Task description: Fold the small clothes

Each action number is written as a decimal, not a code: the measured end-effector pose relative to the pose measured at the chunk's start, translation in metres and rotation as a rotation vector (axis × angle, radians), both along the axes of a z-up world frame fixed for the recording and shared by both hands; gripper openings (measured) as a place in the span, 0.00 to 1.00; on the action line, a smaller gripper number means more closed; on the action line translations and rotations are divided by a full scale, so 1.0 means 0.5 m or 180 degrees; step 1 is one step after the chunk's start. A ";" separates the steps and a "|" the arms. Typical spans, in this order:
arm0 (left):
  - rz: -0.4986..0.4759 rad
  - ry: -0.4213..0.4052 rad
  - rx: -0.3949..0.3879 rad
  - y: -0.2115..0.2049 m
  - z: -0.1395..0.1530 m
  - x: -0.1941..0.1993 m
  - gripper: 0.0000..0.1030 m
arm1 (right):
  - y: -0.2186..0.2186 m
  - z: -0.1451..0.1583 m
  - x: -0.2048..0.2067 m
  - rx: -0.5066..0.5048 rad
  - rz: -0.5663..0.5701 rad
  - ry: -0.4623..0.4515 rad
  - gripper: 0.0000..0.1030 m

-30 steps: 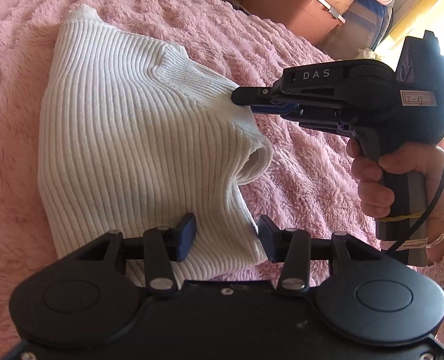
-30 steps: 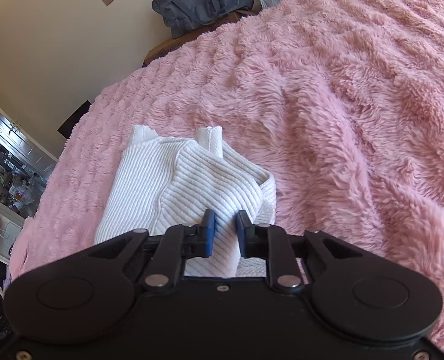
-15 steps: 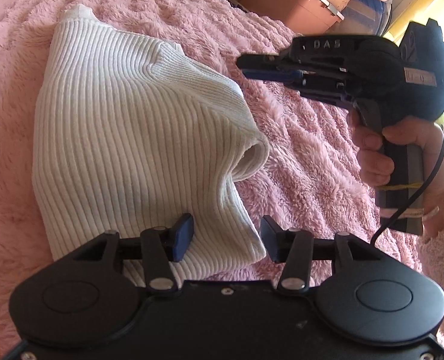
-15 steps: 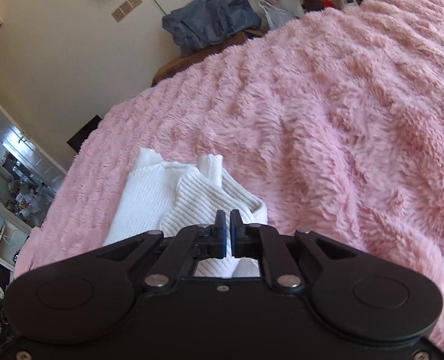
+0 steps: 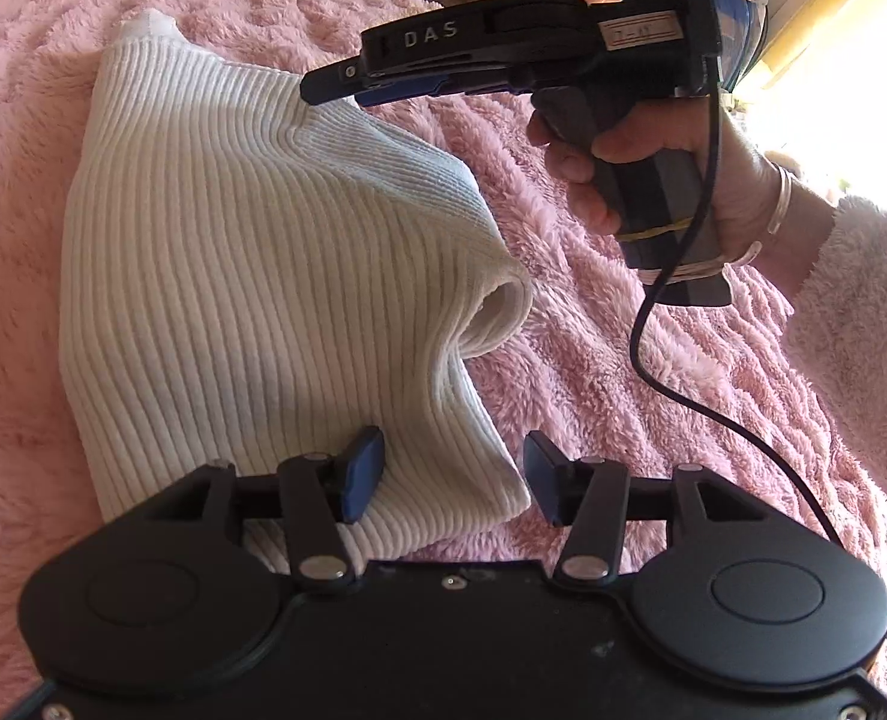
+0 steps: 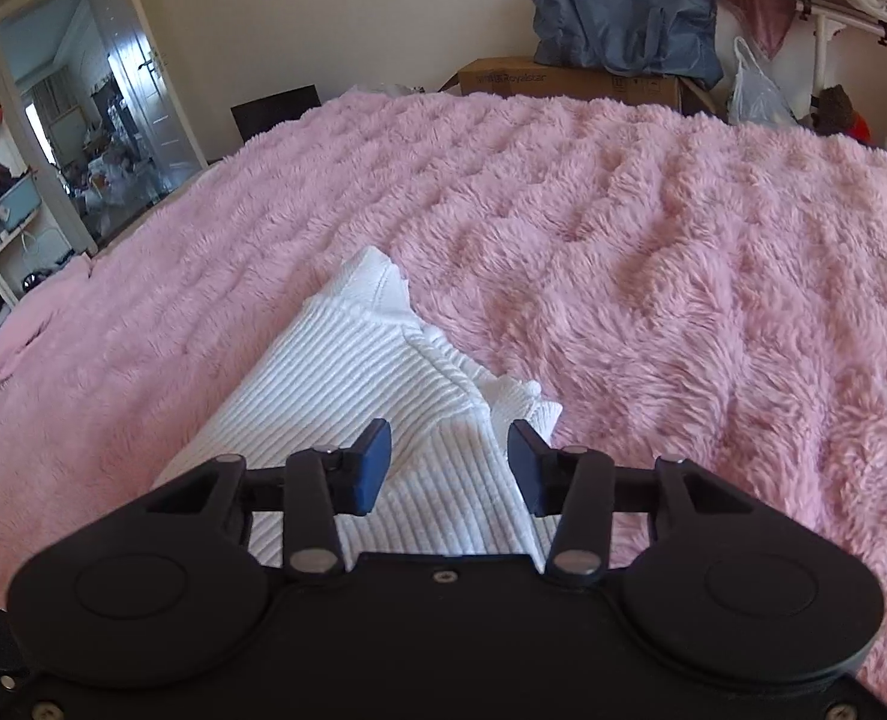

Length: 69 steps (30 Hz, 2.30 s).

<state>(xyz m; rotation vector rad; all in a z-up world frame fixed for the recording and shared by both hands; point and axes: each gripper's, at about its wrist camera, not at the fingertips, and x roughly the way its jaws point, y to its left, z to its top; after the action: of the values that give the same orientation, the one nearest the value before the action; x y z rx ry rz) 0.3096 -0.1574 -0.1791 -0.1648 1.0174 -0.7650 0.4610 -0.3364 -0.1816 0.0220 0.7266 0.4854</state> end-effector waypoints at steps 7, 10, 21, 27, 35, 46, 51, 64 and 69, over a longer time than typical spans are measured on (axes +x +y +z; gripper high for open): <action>0.0011 0.0057 -0.0071 0.006 -0.003 0.008 0.53 | 0.012 -0.033 0.019 -0.0025 0.0055 0.0144 0.15; 0.0039 0.0090 -0.0106 0.008 0.002 0.009 0.53 | 0.011 -0.025 0.016 -0.0014 0.0018 0.0096 0.08; 0.0065 0.0176 -0.0207 -0.013 0.007 0.011 0.54 | -0.007 -0.015 0.044 -0.0230 -0.0391 0.0076 0.05; 0.0068 0.0184 -0.0276 0.003 0.026 -0.001 0.54 | -0.005 -0.050 0.031 -0.0054 -0.0507 0.0053 0.08; 0.0312 -0.0042 -0.0347 0.089 0.082 -0.031 0.54 | -0.042 0.053 -0.172 0.0432 -0.0397 -0.0417 0.32; 0.0886 -0.0204 -0.0169 0.141 0.114 0.009 0.54 | 0.011 0.033 -0.334 0.0094 -0.0791 -0.0275 0.39; 0.1000 -0.0055 -0.0129 0.142 0.100 0.028 0.54 | 0.017 -0.004 -0.347 0.0029 -0.1027 -0.0213 0.38; 0.0962 -0.0106 -0.0262 0.116 0.115 0.046 0.55 | -0.003 -0.032 -0.351 0.0084 -0.1357 -0.0230 0.06; 0.0900 0.0052 -0.0120 0.088 0.068 0.065 0.55 | -0.017 -0.088 -0.334 0.0210 -0.1309 -0.0019 0.06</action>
<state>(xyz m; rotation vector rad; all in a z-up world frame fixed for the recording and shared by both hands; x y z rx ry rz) 0.3423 -0.1132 -0.1453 -0.3404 0.9703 -0.5259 0.2942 -0.3447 -0.2258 0.2274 0.6781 0.1158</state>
